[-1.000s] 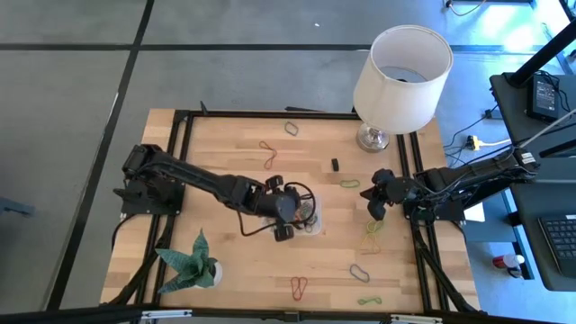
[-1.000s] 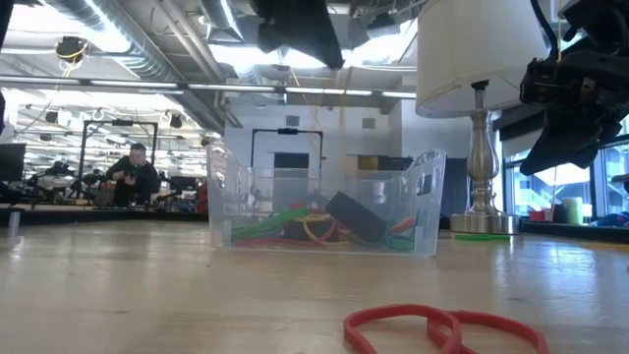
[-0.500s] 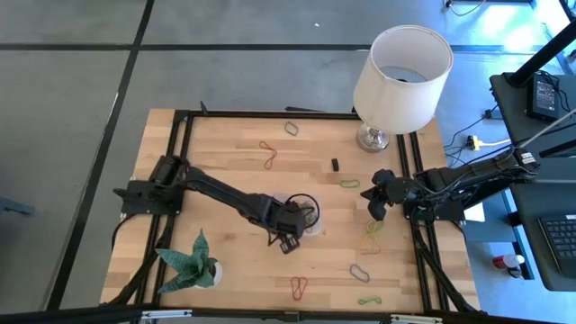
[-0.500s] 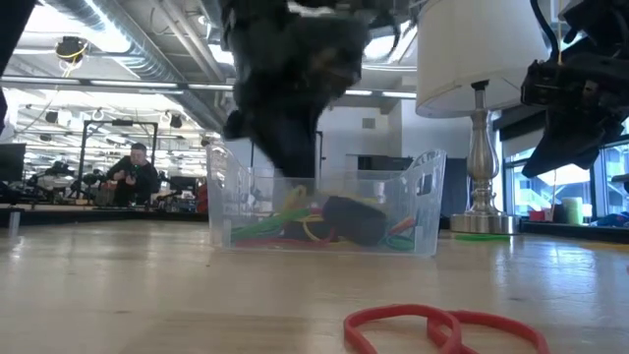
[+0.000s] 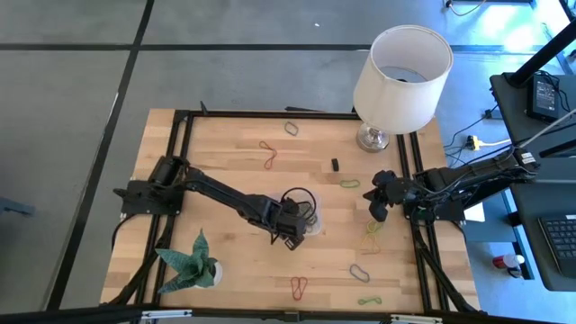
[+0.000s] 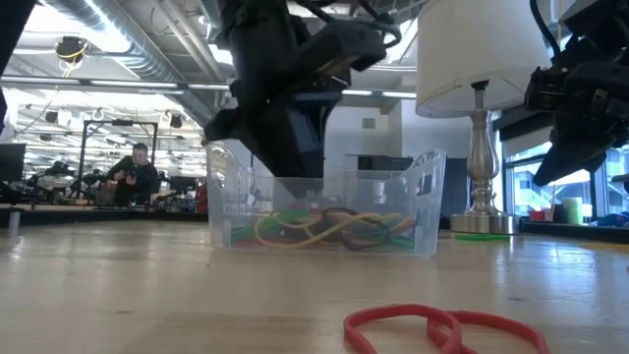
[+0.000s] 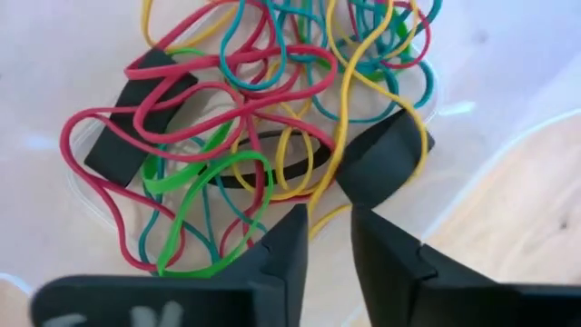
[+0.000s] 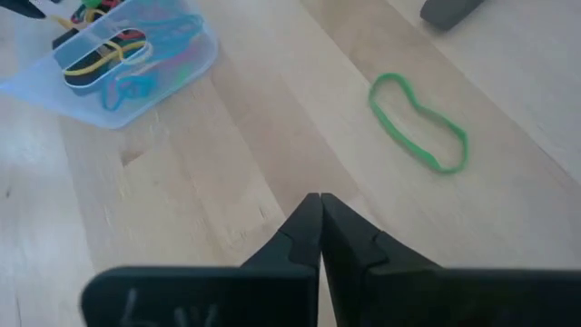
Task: Pick and place rubber bands into bin
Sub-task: Put the yellow rubber band into the transparent bin
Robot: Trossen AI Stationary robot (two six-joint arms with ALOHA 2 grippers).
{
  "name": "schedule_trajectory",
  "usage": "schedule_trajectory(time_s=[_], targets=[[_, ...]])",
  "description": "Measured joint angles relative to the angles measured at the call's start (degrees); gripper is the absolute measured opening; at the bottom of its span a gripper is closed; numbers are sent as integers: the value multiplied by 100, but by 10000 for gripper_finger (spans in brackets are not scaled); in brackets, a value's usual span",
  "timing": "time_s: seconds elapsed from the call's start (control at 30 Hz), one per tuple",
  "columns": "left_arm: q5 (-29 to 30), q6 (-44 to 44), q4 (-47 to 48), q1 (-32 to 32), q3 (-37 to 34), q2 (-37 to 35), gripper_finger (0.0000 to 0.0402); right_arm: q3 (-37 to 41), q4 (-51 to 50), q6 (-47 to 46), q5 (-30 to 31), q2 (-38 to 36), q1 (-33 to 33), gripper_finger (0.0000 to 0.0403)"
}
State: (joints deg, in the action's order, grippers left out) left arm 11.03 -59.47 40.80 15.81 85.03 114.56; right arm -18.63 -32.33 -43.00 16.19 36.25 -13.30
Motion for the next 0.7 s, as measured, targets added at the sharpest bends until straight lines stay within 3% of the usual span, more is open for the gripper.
schedule_trajectory(time_s=[0.3,0.53,0.7], targets=[[-52,73,-24,-96,0,-617,112,0,1,0,0,-1,0,13],[-335,386,-60,-217,0,-1117,96,0,3,0,0,-2,0,13],[-889,919,-749,-394,0,-1175,72,0,18,-24,0,-1,0,13]])
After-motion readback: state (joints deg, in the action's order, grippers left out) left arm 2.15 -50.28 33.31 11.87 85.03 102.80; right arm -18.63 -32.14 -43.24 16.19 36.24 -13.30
